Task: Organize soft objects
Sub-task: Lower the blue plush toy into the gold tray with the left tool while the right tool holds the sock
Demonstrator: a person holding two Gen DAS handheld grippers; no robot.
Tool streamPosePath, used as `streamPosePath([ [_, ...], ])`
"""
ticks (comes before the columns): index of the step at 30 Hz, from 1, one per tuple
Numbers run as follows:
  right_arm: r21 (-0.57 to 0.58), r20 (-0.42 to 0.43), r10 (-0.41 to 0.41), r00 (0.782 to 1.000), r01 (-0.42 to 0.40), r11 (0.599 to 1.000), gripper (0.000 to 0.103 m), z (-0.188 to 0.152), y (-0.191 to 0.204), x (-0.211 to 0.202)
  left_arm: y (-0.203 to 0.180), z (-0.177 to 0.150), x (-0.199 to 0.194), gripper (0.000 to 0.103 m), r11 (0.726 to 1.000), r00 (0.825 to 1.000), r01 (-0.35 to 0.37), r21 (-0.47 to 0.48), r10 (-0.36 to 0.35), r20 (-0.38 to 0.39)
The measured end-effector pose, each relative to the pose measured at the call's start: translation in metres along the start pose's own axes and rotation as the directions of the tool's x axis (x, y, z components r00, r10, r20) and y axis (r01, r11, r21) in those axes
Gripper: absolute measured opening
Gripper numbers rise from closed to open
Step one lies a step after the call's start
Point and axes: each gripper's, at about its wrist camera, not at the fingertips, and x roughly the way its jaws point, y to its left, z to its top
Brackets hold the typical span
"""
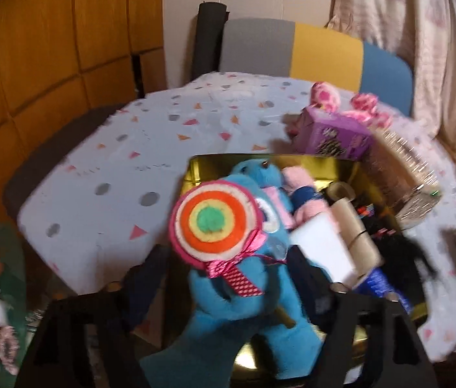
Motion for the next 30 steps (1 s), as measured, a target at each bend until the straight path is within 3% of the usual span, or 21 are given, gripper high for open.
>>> streamPosePath([
  [1,-0.003,-0.001,-0.003,1.0,0.003,1.0,0.036,0.0,0.001,0.0,-0.002,-0.002,0.004,0.062,1.0,1.0,-0.027,0.013,0.027,-0.007],
  [6,-0.034,-0.019,-0.009,1.0,0.009,0.999,0.03,-0.002,0.007,-0.002,-0.01,-0.006,0.024,0.061,0.999,0.999,-0.034,-0.01,0.034,-0.018],
  [10,-0.018,-0.058,0.008,0.998,-0.01,1.0,0.029,-0.004,0.007,-0.006,-0.015,-0.004,0.031,0.072,0.999,1.0,-0.03,-0.023,0.03,-0.005],
  [17,0.042,-0.048,0.058,0.997,-0.056,0.998,0.029,-0.006,0.015,-0.014,-0.016,-0.005,0.033,0.076,0.999,1.0,-0.026,-0.039,0.026,-0.003],
  [26,0.165,-0.064,0.232,0.971,-0.219,0.962,0.029,-0.012,0.027,-0.022,-0.019,-0.003,0.013,0.085,0.997,0.997,-0.059,-0.055,0.062,0.045],
  [30,0.203,-0.034,0.292,0.956,-0.28,0.938,0.029,-0.017,0.031,-0.034,-0.019,0.0,0.003,0.085,0.996,0.996,-0.059,-0.063,0.064,0.068],
])
